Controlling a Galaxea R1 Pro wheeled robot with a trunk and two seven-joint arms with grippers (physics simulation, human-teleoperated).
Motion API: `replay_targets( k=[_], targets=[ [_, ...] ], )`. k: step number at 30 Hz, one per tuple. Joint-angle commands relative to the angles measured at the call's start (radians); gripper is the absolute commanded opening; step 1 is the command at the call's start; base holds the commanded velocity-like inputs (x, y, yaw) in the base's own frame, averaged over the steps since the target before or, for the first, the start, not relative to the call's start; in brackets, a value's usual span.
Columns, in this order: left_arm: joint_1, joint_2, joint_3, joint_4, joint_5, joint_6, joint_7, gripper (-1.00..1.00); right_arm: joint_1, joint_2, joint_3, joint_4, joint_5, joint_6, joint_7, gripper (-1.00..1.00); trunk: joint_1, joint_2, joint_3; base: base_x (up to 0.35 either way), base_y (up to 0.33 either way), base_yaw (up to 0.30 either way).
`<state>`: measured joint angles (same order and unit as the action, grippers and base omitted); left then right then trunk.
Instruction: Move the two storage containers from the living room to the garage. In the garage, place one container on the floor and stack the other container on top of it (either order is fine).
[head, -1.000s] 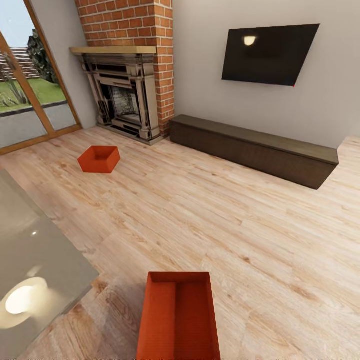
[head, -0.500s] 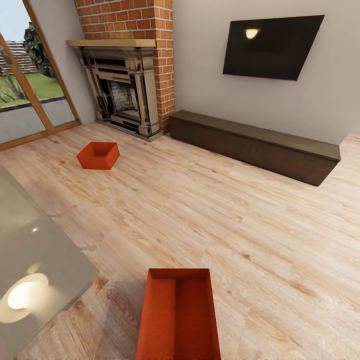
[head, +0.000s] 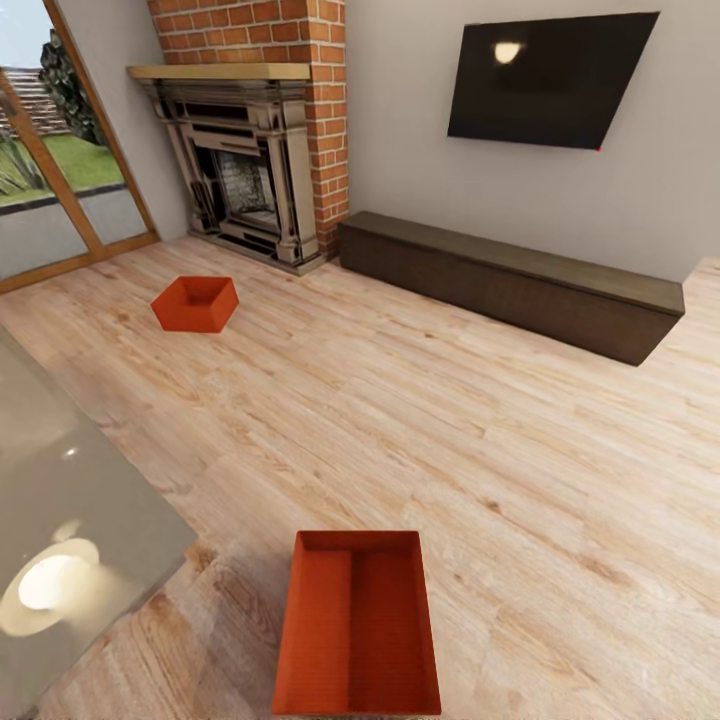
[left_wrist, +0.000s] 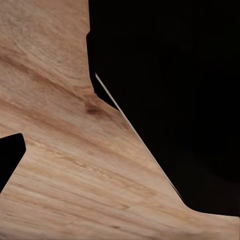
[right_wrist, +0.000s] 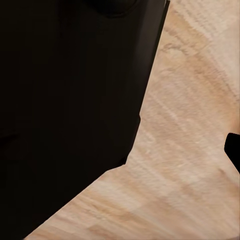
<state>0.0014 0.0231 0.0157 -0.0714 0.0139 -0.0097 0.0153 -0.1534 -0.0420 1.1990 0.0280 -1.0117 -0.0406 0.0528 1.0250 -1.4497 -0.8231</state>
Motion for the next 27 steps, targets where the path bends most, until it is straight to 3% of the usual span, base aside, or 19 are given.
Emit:
replay_targets(
  k=[1, 17, 27],
  targets=[
    [0.000, 0.000, 0.001, -0.001, 0.001, -0.001, 0.002, 1.00, 0.000, 0.001, 0.008, 0.003, -0.011, -0.004, 0.006, 1.00, 0.000, 0.000, -0.001, 0.000, 0.000, 0.000],
    [0.000, 0.000, 0.001, -0.001, 0.001, -0.001, 0.002, 1.00, 0.000, 0.002, 0.008, 0.003, -0.011, -0.002, 0.006, 1.00, 0.000, 0.000, -0.003, 0.000, 0.000, 0.000],
    [0.000, 0.000, 0.001, -0.001, 0.001, -0.001, 0.002, 1.00, 0.000, 0.001, 0.010, 0.003, -0.010, -0.005, 0.006, 1.00, 0.000, 0.000, -0.016, 0.000, 0.000, 0.000]
  ],
)
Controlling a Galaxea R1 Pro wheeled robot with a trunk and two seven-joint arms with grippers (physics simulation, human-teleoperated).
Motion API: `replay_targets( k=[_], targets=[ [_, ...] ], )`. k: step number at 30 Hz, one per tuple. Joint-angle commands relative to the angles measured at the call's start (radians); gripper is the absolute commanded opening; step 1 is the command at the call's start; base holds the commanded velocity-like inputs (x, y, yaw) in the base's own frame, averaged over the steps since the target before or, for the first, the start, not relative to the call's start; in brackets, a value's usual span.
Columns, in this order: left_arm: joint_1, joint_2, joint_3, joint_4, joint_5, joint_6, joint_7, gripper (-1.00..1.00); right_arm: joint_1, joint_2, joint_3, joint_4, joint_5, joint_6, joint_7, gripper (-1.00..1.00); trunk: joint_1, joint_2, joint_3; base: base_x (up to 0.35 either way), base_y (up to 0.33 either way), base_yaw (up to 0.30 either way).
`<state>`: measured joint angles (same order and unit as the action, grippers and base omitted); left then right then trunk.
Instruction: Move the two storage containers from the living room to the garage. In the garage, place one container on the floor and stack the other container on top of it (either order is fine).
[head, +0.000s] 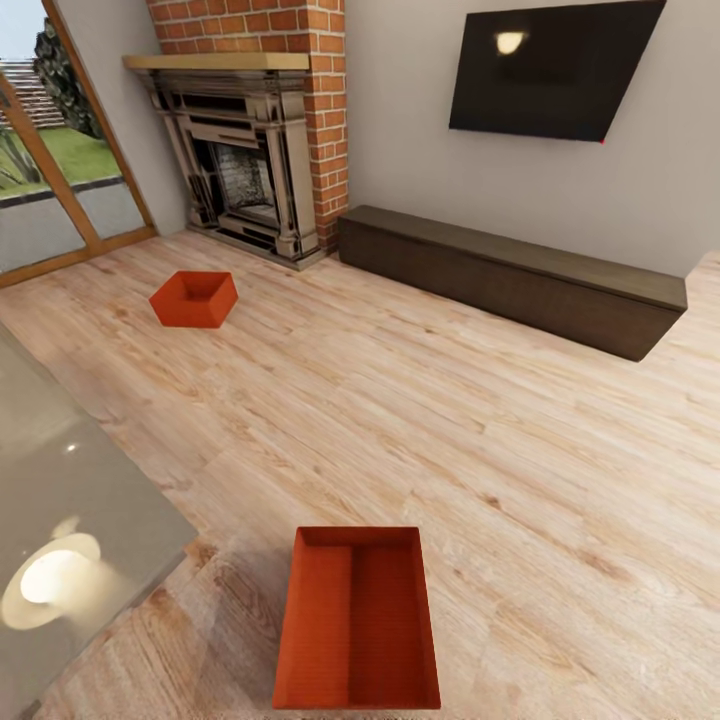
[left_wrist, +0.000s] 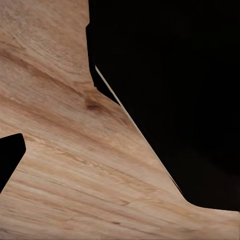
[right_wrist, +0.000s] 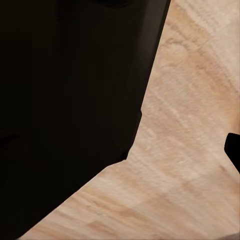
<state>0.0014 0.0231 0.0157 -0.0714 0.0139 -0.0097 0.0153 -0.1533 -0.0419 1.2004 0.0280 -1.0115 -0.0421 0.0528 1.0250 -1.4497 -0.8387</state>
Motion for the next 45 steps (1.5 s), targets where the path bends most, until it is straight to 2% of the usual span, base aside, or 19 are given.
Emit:
replay_targets(
  k=[1, 45],
  targets=[
    [0.000, 0.000, 0.001, -0.001, 0.001, -0.001, 0.002, 1.00, 0.000, 0.001, 0.008, 0.003, -0.010, -0.004, 0.006, 1.00, 0.000, 0.000, -0.001, 0.000, 0.000, 0.000],
    [0.000, -0.003, 0.003, 0.000, 0.002, -0.001, 0.001, 1.00, 0.000, 0.005, 0.010, 0.003, -0.009, -0.005, 0.006, 1.00, 0.000, 0.000, -0.002, 0.000, 0.000, 0.000]
  ],
)
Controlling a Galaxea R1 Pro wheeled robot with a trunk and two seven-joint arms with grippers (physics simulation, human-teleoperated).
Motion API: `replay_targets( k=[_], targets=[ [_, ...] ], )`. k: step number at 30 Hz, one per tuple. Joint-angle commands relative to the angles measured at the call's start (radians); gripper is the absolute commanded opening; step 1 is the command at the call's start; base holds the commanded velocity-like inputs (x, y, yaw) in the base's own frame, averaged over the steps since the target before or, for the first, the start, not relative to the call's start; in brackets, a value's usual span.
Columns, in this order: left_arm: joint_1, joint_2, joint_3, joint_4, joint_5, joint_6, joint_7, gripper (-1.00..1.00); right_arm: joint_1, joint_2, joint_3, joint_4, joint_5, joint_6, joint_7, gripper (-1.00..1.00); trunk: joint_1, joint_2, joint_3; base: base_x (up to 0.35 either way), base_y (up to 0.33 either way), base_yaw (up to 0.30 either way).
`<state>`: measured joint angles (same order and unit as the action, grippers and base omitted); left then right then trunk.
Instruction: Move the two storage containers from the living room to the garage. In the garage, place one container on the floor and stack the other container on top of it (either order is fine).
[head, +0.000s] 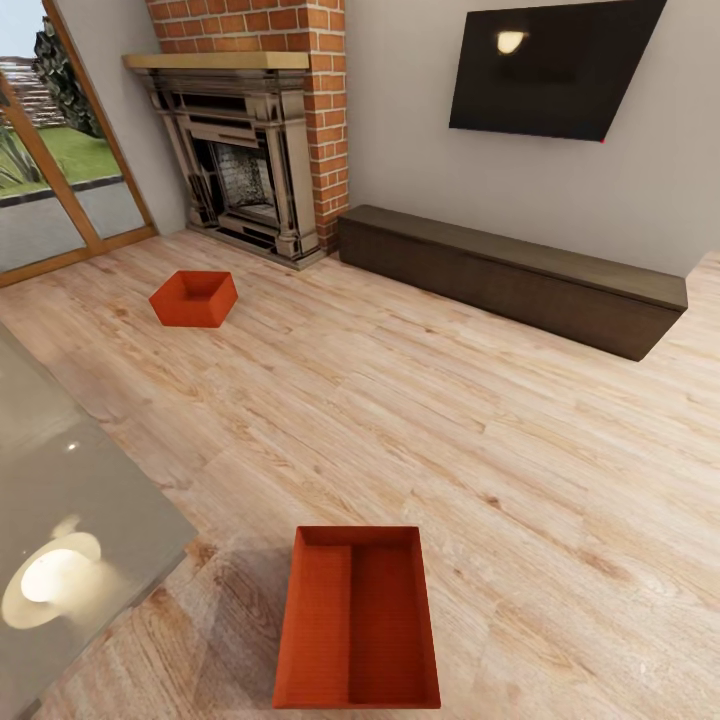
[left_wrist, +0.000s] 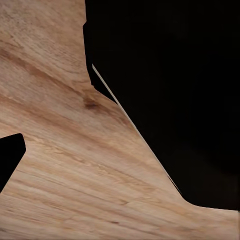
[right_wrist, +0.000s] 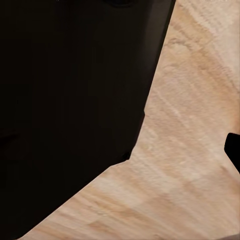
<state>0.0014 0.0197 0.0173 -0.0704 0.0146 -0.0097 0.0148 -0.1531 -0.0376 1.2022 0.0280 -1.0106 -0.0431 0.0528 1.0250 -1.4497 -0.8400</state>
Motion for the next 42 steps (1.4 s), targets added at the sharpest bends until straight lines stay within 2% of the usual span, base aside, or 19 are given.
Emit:
replay_targets(
  k=[1, 10, 14, 17, 18, 19, 20, 21, 23, 25, 26, 27, 28, 29, 31, 32, 36, 38, 42],
  targets=[
    [0.000, -0.002, 0.005, 0.000, 0.003, -0.001, -0.003, 1.00, 0.000, 0.000, 0.007, 0.003, -0.009, -0.005, 0.005, 1.00, 0.000, 0.000, -0.001, 0.000, 0.000, 0.000],
    [0.000, -0.010, 0.005, 0.000, 0.001, 0.004, 0.000, 1.00, -0.002, 0.014, 0.012, -0.007, -0.006, -0.005, 0.005, 1.00, 0.000, 0.000, -0.001, 0.000, 0.000, 0.000],
    [0.000, -0.048, 0.000, -0.026, -0.001, 0.003, 0.006, 1.00, -0.009, 0.018, 0.009, -0.026, -0.007, 0.002, 0.004, 1.00, 0.000, 0.000, -0.001, 0.000, 0.000, 0.000],
    [0.000, -0.077, 0.003, -0.250, 0.007, 0.041, 0.003, 1.00, -0.111, 0.020, 0.007, -0.036, -0.010, 0.003, 0.004, 1.00, 0.000, 0.000, -0.001, 0.000, 0.000, 0.000],
    [0.000, -0.079, 0.003, -0.288, 0.007, 0.060, 0.002, 1.00, -0.129, 0.020, 0.007, -0.037, -0.010, 0.004, 0.003, 1.00, 0.000, 0.000, -0.001, 0.000, 0.000, 0.000],
    [0.000, -0.082, 0.003, -0.394, 0.006, 0.140, 0.004, 1.00, -0.180, 0.021, 0.006, -0.038, -0.010, 0.007, 0.002, 1.00, 0.000, 0.000, -0.001, 0.000, 0.000, 0.000],
    [-0.001, -0.081, 0.002, -0.586, 0.000, 0.287, 0.006, 1.00, -0.278, 0.029, 0.006, -0.038, -0.011, 0.009, -0.032, 1.00, 0.000, 0.000, -0.001, 0.000, 0.000, 0.000],
    [-0.004, -0.080, 0.002, -0.691, -0.004, 0.337, 0.006, 1.00, -0.334, 0.033, 0.005, -0.039, -0.011, 0.009, -0.073, 1.00, 0.000, 0.000, -0.001, 0.000, 0.000, 0.000],
    [-0.024, -0.083, 0.002, -0.788, -0.009, 0.373, 0.008, 1.00, -0.395, 0.048, 0.005, -0.039, -0.011, 0.007, -0.141, 1.00, 0.000, 0.000, -0.001, 0.000, 0.000, 0.000],
    [-0.116, -0.094, 0.001, -0.823, -0.012, 0.396, 0.010, 1.00, -0.448, 0.068, 0.005, -0.039, -0.011, 0.000, -0.217, 1.00, 0.000, 0.000, -0.001, 0.000, 0.000, 0.000],
    [-0.176, -0.100, 0.000, -0.822, -0.013, 0.412, 0.012, 1.00, -0.479, 0.074, 0.005, -0.040, -0.012, -0.002, -0.240, 1.00, 0.000, 0.000, -0.001, 0.000, 0.000, 0.000],
    [-0.207, -0.102, -0.001, -0.819, -0.014, 0.420, 0.013, 1.00, -0.495, 0.076, 0.005, -0.041, -0.012, -0.002, -0.249, 1.00, 0.000, 0.000, -0.001, 0.000, 0.000, 0.000],
    [-0.290, -0.111, -0.002, -0.793, -0.015, 0.440, 0.016, 1.00, -0.536, 0.080, 0.005, -0.048, -0.012, -0.004, -0.265, 1.00, 0.000, 0.000, -0.001, 0.000, 0.000, 0.000],
    [-0.338, -0.118, -0.003, -0.770, -0.016, 0.447, 0.017, 1.00, -0.554, 0.082, 0.004, -0.055, -0.012, -0.004, -0.272, 1.00, 0.000, 0.000, -0.001, 0.000, 0.000, 0.000],
    [-0.418, -0.140, -0.004, -0.703, -0.018, 0.448, 0.018, 1.00, -0.575, 0.085, -0.004, -0.071, -0.012, -0.009, -0.278, 1.00, 0.000, 0.000, -0.001, 0.000, 0.000, 0.000],
    [-0.493, -0.159, -0.004, -0.628, -0.020, 0.439, 0.018, 1.00, -0.594, 0.087, -0.027, -0.083, -0.012, -0.013, -0.282, 1.00, 0.000, 0.000, -0.001, 0.000, 0.000, 0.000],
    [-0.614, -0.176, -0.006, -0.484, -0.025, 0.384, 0.019, 1.00, -0.617, 0.104, -0.104, -0.093, -0.012, -0.017, -0.285, 1.00, 0.000, 0.000, -0.001, 0.000, 0.000, 0.000],
    [-0.631, -0.178, -0.007, -0.445, -0.032, 0.367, 0.019, 1.00, -0.619, 0.114, -0.122, -0.094, -0.012, -0.018, -0.286, 1.00, 0.000, 0.000, -0.001, 0.000, 0.000, 0.000],
    [-0.660, -0.181, -0.008, -0.363, -0.091, 0.301, 0.069, 1.00, -0.621, 0.182, -0.146, -0.089, -0.009, -0.030, -0.287, 1.00, 0.000, 0.000, -0.001, 0.000, 0.000, 0.000]
  ],
)
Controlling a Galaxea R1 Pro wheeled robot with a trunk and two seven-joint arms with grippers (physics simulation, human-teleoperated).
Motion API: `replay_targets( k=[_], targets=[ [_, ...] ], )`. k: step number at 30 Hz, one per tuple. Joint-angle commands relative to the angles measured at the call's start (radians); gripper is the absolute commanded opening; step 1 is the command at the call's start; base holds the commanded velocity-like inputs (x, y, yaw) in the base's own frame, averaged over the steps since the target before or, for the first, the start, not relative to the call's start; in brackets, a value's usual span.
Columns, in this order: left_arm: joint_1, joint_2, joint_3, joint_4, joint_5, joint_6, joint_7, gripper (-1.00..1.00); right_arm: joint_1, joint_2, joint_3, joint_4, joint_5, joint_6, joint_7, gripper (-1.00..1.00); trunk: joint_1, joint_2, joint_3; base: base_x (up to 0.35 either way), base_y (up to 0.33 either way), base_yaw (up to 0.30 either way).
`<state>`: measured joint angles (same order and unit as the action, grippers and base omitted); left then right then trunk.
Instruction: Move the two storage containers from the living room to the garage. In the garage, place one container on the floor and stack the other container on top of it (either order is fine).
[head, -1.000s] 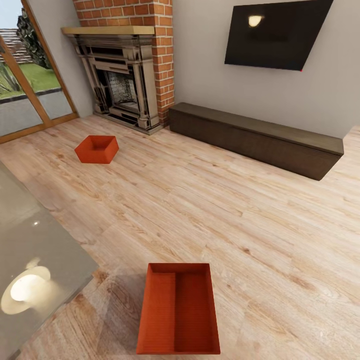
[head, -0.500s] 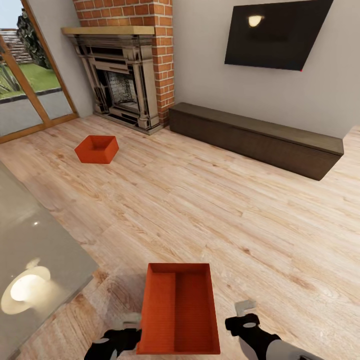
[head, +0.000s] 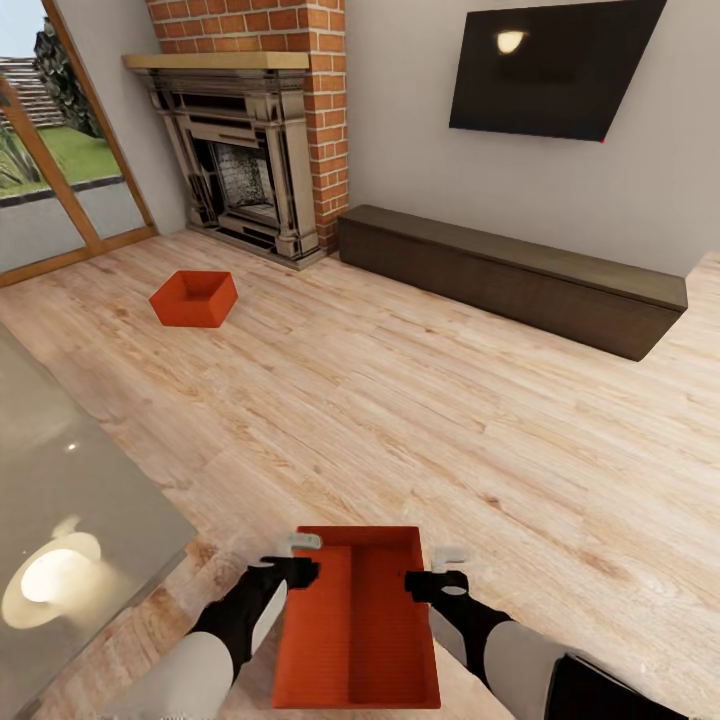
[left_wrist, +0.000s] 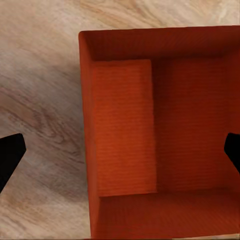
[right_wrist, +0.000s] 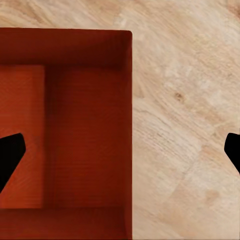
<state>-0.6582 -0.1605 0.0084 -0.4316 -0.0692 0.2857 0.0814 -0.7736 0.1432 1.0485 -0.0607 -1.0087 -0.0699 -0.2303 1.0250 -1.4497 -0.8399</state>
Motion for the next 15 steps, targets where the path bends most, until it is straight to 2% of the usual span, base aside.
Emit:
replay_targets(
  k=[1, 3, 15],
  targets=[
    [-0.004, -0.003, 0.002, 0.018, -0.028, -0.010, 0.035, 1.00, -0.001, 0.020, 0.006, 0.003, -0.009, -0.018, -0.005, 1.00, 0.000, 0.000, -0.001, 0.000, 0.000, 0.000],
    [-0.007, -0.005, 0.002, 0.031, -0.042, -0.021, 0.057, 1.00, -0.001, 0.031, 0.007, 0.004, -0.006, -0.031, -0.008, 1.00, 0.000, 0.000, -0.001, 0.000, 0.000, 0.000],
    [-0.008, -0.005, 0.004, 0.033, -0.052, -0.034, 0.072, 1.00, -0.002, 0.031, 0.004, 0.005, -0.005, -0.037, -0.015, 1.00, 0.000, 0.000, -0.001, 0.000, 0.000, 0.000]
  ],
)
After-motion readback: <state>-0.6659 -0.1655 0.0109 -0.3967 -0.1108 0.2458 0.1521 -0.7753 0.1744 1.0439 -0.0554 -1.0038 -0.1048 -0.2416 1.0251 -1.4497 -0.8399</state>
